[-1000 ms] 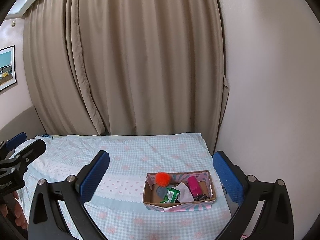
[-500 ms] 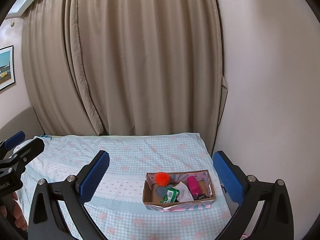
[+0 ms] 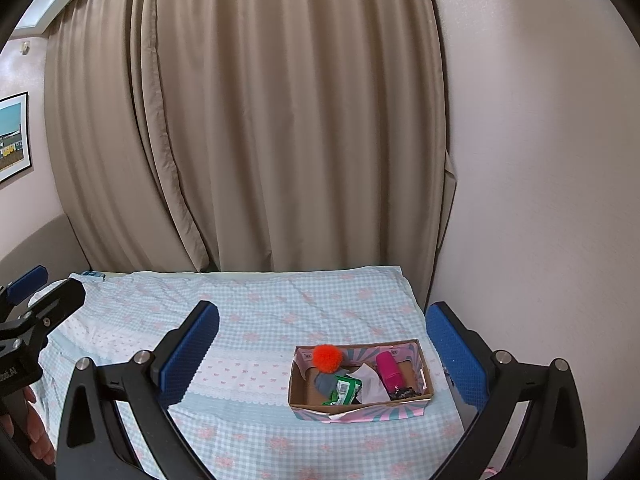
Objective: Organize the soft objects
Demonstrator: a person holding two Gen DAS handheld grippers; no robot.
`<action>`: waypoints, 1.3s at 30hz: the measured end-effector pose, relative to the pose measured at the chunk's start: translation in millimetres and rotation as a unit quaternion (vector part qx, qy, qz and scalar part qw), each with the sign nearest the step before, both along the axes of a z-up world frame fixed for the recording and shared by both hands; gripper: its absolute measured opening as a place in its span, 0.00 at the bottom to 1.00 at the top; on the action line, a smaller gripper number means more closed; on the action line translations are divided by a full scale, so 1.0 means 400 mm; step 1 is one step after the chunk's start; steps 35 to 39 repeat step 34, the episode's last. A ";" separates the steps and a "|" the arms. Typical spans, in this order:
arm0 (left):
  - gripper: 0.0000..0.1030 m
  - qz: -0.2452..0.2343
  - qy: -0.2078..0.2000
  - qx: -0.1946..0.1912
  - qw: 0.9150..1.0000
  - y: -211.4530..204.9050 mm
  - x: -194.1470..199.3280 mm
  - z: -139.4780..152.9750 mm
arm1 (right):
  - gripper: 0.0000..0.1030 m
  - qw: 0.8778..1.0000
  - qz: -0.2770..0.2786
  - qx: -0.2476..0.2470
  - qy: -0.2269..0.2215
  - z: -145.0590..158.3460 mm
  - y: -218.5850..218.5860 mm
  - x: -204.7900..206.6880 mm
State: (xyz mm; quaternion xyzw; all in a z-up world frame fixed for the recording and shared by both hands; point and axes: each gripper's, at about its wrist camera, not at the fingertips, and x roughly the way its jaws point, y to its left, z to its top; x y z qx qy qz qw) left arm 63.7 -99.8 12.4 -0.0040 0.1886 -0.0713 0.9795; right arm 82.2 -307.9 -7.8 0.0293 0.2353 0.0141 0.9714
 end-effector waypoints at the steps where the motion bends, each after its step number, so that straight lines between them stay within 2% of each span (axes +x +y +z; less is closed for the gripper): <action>1: 1.00 0.000 0.000 0.000 1.000 -0.001 -0.001 0.000 | 1.00 1.000 0.000 0.000 0.000 0.000 0.001 0.000; 23: 1.00 0.011 -0.011 -0.004 1.000 -0.003 -0.013 0.001 | 1.00 1.000 0.001 0.000 0.005 0.006 0.016 0.004; 39: 1.00 0.026 -0.021 0.017 0.999 -0.012 -0.003 -0.020 | 1.00 1.000 -0.003 0.000 0.025 -0.009 0.033 0.021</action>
